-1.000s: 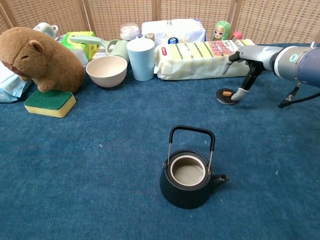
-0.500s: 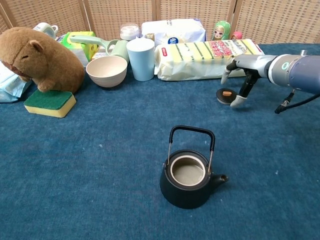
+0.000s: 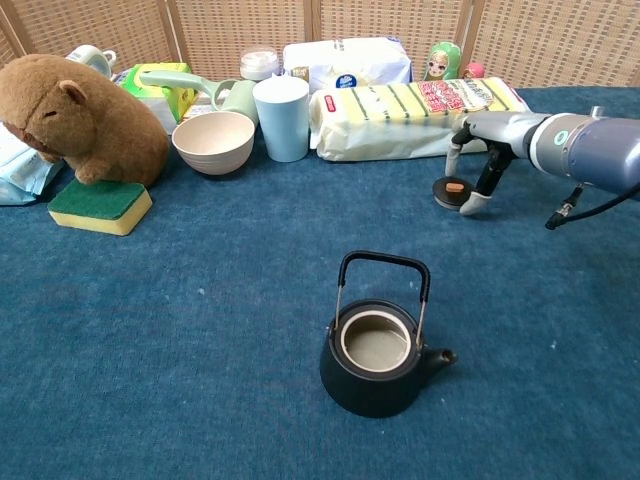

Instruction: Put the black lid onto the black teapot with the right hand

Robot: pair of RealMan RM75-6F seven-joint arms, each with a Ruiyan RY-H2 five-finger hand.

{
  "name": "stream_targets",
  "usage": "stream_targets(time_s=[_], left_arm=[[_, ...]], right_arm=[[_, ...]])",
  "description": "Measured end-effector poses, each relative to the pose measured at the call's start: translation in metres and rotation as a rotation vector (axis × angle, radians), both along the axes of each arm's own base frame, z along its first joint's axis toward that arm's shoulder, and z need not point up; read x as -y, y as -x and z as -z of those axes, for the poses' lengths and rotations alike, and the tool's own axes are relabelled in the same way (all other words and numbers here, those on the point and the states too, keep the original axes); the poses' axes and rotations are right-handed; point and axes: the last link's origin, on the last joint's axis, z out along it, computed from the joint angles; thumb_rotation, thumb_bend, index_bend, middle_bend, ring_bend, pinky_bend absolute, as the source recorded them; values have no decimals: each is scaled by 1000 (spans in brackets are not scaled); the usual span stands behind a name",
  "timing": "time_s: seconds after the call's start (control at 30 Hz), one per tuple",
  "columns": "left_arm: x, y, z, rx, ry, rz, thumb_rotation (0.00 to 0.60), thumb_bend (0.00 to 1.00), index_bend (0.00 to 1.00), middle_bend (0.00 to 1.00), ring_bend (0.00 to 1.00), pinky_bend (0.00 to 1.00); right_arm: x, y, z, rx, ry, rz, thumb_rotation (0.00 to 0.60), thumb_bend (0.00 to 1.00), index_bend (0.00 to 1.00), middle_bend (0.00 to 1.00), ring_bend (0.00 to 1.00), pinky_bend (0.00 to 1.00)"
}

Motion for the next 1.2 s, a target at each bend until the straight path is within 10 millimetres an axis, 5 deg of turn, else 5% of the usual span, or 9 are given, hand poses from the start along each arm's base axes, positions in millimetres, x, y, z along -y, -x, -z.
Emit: stream_targets(time_s=[0.83, 1.2], left_arm=[[0, -1, 2, -3, 6, 0, 600, 71, 0, 0, 0, 0], [0, -2, 3, -7, 11, 5, 600, 72, 0, 0, 0, 0]], right_arm=[[-3, 6, 6, -46, 22, -52, 600, 260, 510, 35, 17, 0], [-22, -12, -10, -6, 21, -172, 600, 262, 516, 51, 21, 0]])
